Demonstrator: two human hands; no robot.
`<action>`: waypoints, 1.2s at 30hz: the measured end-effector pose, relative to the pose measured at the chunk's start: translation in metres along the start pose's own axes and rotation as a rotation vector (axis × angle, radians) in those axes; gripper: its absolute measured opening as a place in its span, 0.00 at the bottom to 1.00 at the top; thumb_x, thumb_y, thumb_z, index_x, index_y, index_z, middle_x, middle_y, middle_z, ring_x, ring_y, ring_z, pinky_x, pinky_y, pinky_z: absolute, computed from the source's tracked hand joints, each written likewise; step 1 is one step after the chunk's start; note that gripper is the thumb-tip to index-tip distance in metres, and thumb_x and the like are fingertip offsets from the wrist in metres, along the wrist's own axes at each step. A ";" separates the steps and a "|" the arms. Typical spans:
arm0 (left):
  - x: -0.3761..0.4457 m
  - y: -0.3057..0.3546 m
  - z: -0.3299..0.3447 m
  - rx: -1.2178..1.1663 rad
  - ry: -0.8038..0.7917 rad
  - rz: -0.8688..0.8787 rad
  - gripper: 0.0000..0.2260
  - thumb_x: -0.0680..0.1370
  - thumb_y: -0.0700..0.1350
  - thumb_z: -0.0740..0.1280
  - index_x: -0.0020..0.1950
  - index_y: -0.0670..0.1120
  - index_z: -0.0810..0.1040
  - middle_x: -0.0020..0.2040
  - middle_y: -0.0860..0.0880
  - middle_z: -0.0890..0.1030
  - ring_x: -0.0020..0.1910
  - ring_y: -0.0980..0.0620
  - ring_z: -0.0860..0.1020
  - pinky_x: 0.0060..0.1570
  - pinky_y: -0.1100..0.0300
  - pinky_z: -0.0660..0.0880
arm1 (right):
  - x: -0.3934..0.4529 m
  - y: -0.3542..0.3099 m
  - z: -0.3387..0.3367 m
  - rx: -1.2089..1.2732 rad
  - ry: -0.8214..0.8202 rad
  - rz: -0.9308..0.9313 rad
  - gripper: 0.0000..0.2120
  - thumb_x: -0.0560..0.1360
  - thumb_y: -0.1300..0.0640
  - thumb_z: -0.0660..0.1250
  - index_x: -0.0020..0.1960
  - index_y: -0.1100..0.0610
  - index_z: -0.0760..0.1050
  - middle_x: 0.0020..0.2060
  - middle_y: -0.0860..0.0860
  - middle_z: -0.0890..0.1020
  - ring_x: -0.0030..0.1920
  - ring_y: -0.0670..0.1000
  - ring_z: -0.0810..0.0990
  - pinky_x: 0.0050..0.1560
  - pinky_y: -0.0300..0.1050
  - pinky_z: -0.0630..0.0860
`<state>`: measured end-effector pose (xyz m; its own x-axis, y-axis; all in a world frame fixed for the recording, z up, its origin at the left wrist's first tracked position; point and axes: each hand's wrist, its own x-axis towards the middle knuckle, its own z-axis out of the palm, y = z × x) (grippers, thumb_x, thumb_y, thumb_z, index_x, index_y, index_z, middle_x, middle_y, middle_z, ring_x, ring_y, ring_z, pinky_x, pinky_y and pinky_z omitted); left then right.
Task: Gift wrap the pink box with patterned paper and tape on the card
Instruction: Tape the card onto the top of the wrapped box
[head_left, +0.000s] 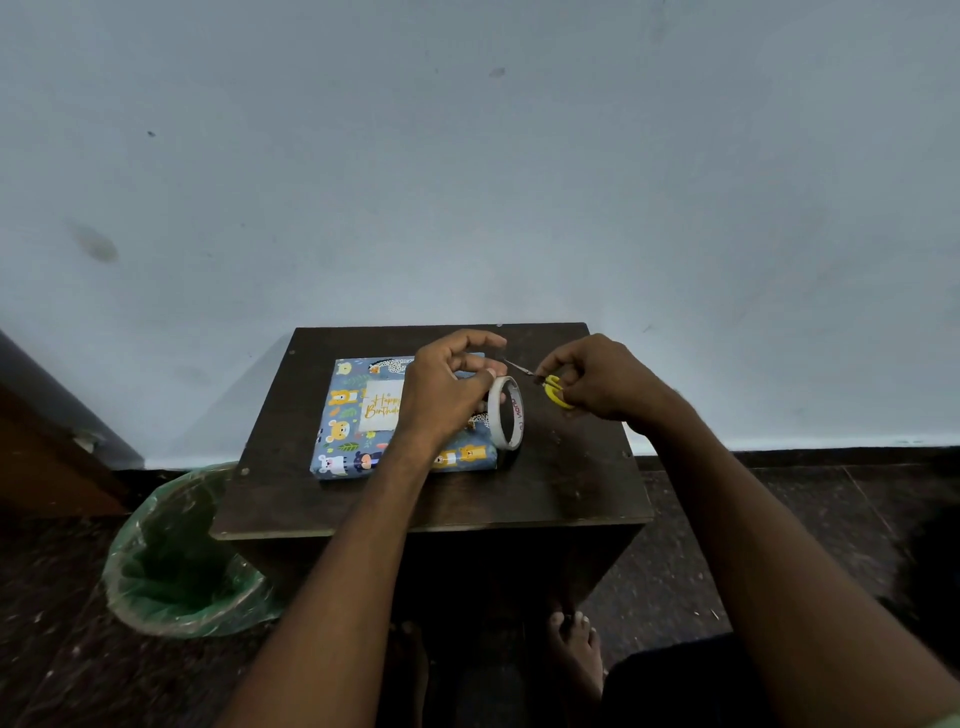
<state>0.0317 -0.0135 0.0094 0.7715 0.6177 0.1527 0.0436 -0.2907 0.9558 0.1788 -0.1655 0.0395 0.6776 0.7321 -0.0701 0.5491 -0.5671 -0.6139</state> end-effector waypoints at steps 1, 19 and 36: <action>0.000 0.000 -0.001 -0.003 0.000 -0.003 0.15 0.80 0.33 0.70 0.62 0.48 0.85 0.47 0.50 0.89 0.44 0.51 0.88 0.40 0.53 0.85 | 0.000 0.001 -0.001 -0.022 -0.006 -0.007 0.17 0.75 0.69 0.67 0.45 0.48 0.86 0.33 0.53 0.84 0.39 0.59 0.87 0.46 0.60 0.85; 0.002 -0.005 -0.001 -0.016 0.005 0.007 0.14 0.81 0.34 0.71 0.63 0.47 0.84 0.48 0.49 0.89 0.44 0.50 0.88 0.41 0.51 0.86 | -0.002 0.001 -0.010 -0.019 -0.051 -0.038 0.16 0.68 0.67 0.75 0.48 0.47 0.86 0.34 0.51 0.81 0.36 0.49 0.76 0.40 0.45 0.75; 0.004 -0.007 0.002 0.051 -0.022 0.071 0.13 0.79 0.36 0.73 0.60 0.52 0.86 0.44 0.52 0.88 0.41 0.53 0.87 0.37 0.57 0.83 | -0.005 -0.010 -0.005 -0.050 0.004 -0.115 0.15 0.70 0.65 0.75 0.52 0.50 0.87 0.39 0.56 0.85 0.39 0.54 0.82 0.44 0.51 0.81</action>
<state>0.0354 -0.0103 0.0026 0.7876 0.5778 0.2138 0.0200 -0.3708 0.9285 0.1729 -0.1653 0.0499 0.6107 0.7919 0.0020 0.6472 -0.4976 -0.5775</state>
